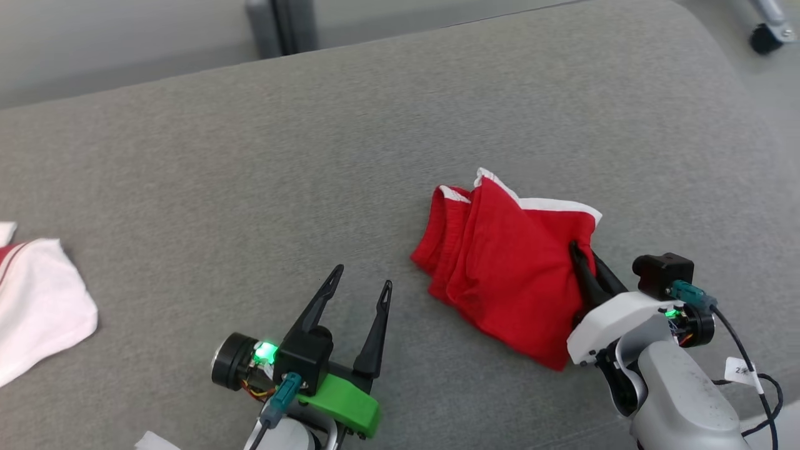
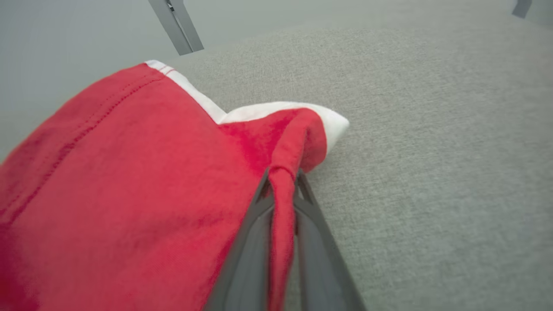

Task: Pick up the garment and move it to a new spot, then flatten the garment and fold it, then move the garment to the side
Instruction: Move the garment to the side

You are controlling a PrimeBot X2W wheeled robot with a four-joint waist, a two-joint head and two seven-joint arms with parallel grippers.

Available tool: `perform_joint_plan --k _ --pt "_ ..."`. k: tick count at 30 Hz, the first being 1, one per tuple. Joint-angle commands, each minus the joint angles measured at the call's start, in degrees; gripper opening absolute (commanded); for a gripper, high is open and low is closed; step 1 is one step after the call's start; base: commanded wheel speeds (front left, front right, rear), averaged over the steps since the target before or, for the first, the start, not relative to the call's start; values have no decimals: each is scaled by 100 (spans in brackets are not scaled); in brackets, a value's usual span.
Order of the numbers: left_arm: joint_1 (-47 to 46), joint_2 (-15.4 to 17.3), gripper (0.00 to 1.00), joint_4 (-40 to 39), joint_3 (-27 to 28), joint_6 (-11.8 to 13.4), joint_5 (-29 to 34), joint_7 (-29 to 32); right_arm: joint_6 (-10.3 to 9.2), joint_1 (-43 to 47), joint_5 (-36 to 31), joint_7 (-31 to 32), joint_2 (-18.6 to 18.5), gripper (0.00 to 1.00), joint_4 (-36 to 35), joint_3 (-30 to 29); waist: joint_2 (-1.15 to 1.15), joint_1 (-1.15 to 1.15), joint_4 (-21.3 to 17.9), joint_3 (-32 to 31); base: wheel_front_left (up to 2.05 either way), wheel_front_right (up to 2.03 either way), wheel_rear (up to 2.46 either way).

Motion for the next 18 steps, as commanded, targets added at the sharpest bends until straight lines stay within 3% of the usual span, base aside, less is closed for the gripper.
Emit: perform_joint_plan --k 1,10,18 --pt "96 31 100 23 1 -11 15 -1 -9 103 39 -1 -19 0 -16 41 0 0 -964 -236 0 0 0" --pt "184 31 100 69 -61 -67 11 0 -9 62 91 -1 -19 0 19 444 0 0 -1818 -245 0 0 0" --pt "4 35 100 56 -94 -123 79 0 -9 -289 -142 -1 -13 0 -46 635 0 0 -1846 48 0 0 0"
